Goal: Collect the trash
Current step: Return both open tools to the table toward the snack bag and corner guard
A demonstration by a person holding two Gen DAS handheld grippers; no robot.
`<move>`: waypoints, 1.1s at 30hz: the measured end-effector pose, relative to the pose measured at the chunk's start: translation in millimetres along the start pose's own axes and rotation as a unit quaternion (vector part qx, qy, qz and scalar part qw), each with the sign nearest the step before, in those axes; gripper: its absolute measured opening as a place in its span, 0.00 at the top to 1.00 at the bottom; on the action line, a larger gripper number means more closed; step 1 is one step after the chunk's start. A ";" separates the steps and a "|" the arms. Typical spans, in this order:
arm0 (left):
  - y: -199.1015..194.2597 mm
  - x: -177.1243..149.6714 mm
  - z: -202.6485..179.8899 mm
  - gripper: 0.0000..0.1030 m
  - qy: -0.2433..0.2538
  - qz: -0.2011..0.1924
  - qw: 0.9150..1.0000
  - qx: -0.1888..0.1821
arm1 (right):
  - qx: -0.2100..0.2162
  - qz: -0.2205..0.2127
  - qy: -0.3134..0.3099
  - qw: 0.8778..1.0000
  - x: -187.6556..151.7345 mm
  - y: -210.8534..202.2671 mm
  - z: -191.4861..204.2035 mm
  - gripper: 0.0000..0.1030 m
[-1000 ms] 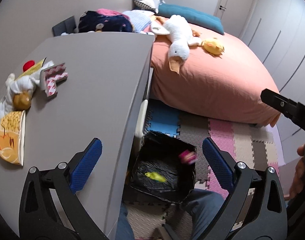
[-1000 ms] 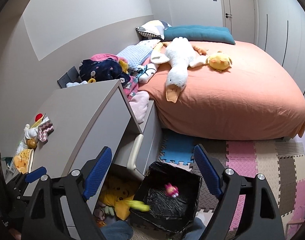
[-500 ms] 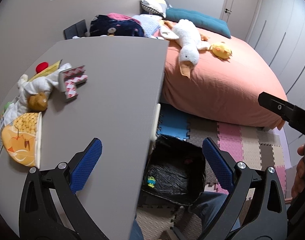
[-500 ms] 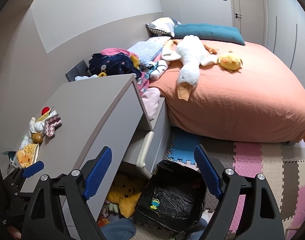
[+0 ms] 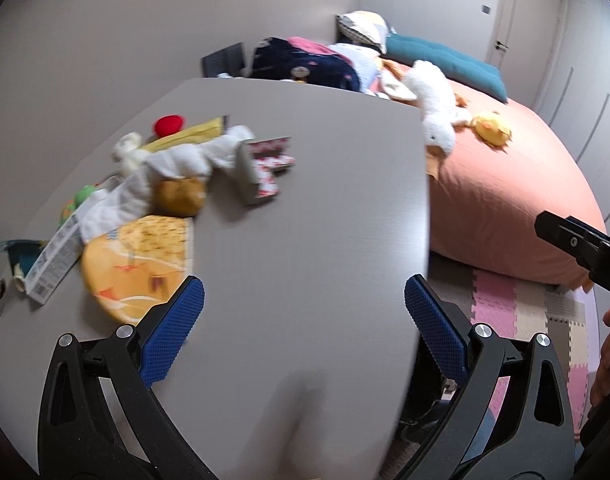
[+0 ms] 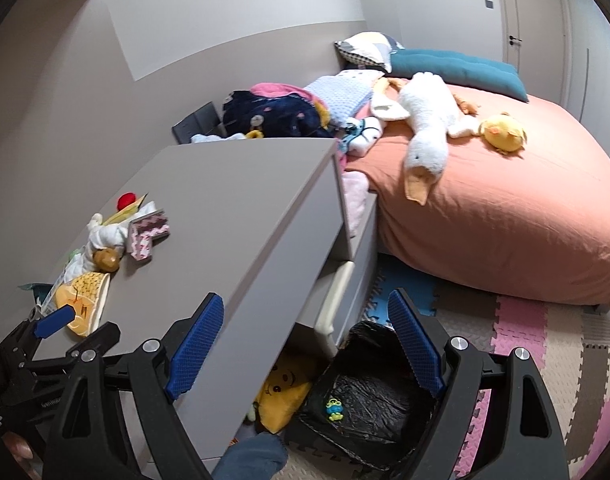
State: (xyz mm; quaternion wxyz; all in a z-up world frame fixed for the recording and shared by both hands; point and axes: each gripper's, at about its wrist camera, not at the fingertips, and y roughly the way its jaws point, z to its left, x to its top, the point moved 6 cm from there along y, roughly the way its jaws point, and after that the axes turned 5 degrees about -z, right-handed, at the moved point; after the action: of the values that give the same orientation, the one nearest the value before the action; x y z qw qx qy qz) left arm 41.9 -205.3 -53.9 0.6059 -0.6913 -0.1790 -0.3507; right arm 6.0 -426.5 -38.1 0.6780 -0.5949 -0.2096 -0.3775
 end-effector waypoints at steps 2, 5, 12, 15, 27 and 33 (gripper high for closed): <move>-1.5 -1.0 10.1 0.06 -0.007 -0.001 1.000 0.008 | 0.006 0.002 -0.005 1.000 0.4 3.9 9.3 0.18; -2.4 -0.2 27.7 0.06 -0.014 -0.003 1.000 0.024 | 0.014 0.007 -0.012 1.000 1.1 10.1 23.6 0.18; -0.7 1.4 68.4 0.06 -0.027 -0.008 0.998 0.051 | 0.030 0.016 -0.026 0.999 1.0 26.5 53.0 0.18; 4.7 1.9 81.9 0.06 -0.029 -0.006 0.998 0.062 | 0.037 0.021 -0.030 0.999 1.3 33.9 64.3 0.18; 36.8 -0.3 104.0 0.06 -0.018 0.018 0.997 0.076 | 0.055 0.036 -0.051 0.996 6.5 63.5 109.2 0.18; 52.8 -1.2 107.1 0.06 -0.005 0.029 0.997 0.076 | 0.069 0.047 -0.063 0.994 10.2 82.5 134.4 0.18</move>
State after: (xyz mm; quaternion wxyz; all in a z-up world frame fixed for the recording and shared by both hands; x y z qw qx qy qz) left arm 105.3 -112.5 -94.5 0.6655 -0.6500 -0.1884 -0.3147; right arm 97.3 -298.9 -56.7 0.7200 -0.5785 -0.2494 -0.2910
